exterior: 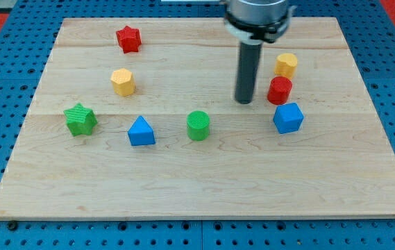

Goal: Place the green circle to the left of the blue cube

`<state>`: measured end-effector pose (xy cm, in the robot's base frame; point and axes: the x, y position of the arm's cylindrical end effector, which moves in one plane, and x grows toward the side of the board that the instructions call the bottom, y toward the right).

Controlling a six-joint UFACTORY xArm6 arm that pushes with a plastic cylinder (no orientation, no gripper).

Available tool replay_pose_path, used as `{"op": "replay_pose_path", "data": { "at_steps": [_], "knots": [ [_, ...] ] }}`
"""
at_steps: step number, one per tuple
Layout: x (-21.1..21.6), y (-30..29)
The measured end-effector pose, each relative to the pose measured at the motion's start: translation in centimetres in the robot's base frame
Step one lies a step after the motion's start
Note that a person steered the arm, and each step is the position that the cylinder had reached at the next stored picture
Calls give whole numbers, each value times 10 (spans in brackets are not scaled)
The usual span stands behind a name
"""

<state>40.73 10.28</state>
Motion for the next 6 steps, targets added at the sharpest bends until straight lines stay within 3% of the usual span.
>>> {"op": "replay_pose_path", "data": {
  "at_steps": [1,2,4,6],
  "knots": [
    [-5,19],
    [-5,-9],
    [39,-111],
    [47,-183]
  ]
}}
